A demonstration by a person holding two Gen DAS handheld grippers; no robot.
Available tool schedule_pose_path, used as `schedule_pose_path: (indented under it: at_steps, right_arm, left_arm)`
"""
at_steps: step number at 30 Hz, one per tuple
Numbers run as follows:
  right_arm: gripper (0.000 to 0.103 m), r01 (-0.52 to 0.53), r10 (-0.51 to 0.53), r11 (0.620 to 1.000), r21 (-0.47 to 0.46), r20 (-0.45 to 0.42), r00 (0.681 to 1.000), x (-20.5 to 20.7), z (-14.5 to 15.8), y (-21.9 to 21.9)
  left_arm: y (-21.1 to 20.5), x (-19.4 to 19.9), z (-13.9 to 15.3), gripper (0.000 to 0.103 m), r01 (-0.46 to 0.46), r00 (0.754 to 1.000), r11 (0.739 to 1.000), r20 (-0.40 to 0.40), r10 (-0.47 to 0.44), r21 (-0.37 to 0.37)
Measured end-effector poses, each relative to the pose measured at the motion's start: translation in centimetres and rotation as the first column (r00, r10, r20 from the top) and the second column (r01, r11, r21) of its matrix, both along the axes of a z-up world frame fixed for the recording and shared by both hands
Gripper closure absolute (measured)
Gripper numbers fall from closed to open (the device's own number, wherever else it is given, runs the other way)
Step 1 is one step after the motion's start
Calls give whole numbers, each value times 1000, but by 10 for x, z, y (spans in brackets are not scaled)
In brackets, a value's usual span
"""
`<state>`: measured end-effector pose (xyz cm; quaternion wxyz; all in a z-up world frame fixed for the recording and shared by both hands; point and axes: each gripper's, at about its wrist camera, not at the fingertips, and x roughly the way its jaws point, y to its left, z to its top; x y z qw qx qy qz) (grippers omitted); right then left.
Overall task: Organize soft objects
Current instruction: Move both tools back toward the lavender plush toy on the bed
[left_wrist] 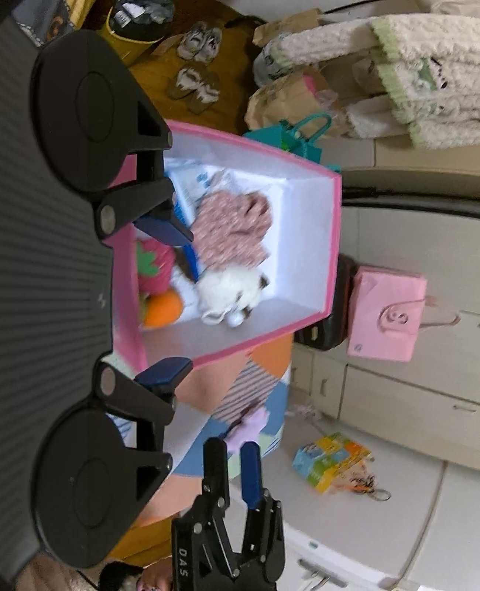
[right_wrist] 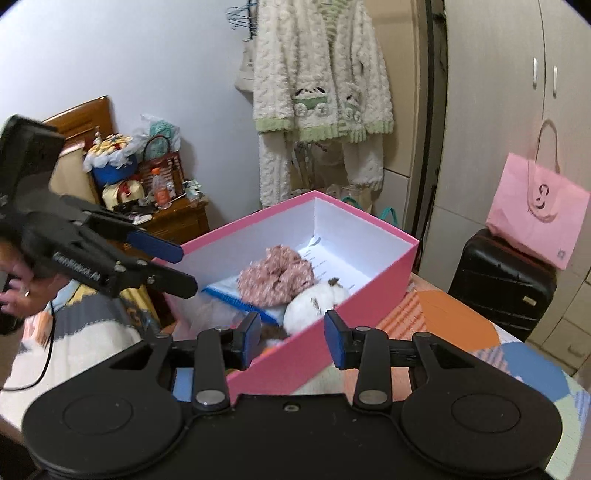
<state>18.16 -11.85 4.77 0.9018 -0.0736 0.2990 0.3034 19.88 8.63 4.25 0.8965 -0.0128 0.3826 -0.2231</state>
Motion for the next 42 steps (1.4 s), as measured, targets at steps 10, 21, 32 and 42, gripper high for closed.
schedule_pose_path:
  at_steps: [10, 21, 32, 42]
  right_arm:
    - [46, 10, -9, 1000, -6, 75, 997, -58, 9, -32]
    - [36, 63, -62, 998, -7, 110, 992, -86, -1, -65]
    - [28, 176, -173, 984, -20, 89, 981, -79, -37, -118]
    - [16, 197, -193, 980, -26, 117, 974, -66, -70, -139]
  left_arm:
    - [-43, -35, 12, 18, 115, 993, 993, 17, -116, 29]
    - [-101, -41, 17, 5, 215, 974, 976, 72, -217, 27]
    - [-163, -24, -13, 5, 312, 947, 950, 73, -311, 2]
    - [-201, -7, -35, 5, 355, 924, 935, 158, -348, -19]
